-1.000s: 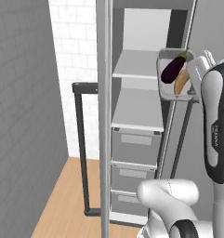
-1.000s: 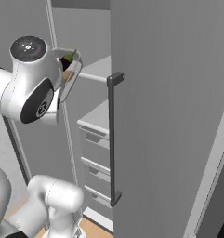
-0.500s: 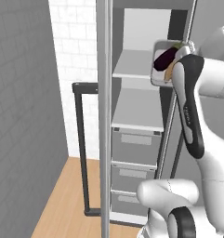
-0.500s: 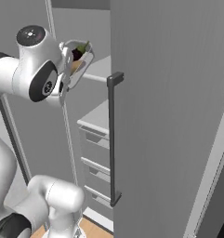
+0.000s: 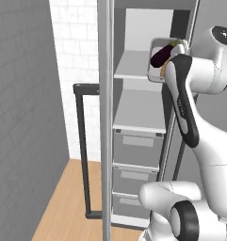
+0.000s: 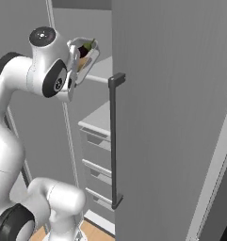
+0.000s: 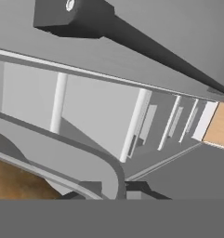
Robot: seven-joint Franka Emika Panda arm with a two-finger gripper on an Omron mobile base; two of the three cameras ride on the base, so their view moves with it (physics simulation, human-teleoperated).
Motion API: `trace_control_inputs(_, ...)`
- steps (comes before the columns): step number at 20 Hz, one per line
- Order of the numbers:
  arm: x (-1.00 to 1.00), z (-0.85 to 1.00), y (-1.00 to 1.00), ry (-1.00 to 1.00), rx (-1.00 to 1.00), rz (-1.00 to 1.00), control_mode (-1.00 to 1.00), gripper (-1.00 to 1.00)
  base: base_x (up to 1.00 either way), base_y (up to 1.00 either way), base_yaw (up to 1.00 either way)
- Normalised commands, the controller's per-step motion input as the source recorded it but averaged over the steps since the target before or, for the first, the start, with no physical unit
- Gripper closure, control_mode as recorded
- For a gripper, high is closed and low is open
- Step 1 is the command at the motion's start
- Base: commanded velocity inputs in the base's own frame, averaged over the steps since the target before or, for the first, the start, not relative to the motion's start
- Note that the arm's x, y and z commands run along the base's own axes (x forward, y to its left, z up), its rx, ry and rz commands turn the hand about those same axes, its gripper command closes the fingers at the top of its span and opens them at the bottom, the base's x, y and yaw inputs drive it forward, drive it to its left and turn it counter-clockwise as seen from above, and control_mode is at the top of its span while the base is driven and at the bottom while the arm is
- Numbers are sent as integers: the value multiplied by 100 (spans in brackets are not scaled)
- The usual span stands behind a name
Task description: Take the meat container that has the shrimp and place it on the second highest rack of the freezer. Then take the vegetable container that has the sweet potato and eggplant and place it on the highest rack of the freezer.
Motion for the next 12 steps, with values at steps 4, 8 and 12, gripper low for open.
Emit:
trace_control_inputs(4, 22, -12, -14, 0, -3, -3, -100, 100, 0, 0, 0)
trace_control_inputs(8, 39, -28, -3, 0, -9, -3, -100, 100, 0, 0, 0)
trace_control_inputs(12, 49, -21, 0, 0, -10, -2, -100, 100, 0, 0, 0)
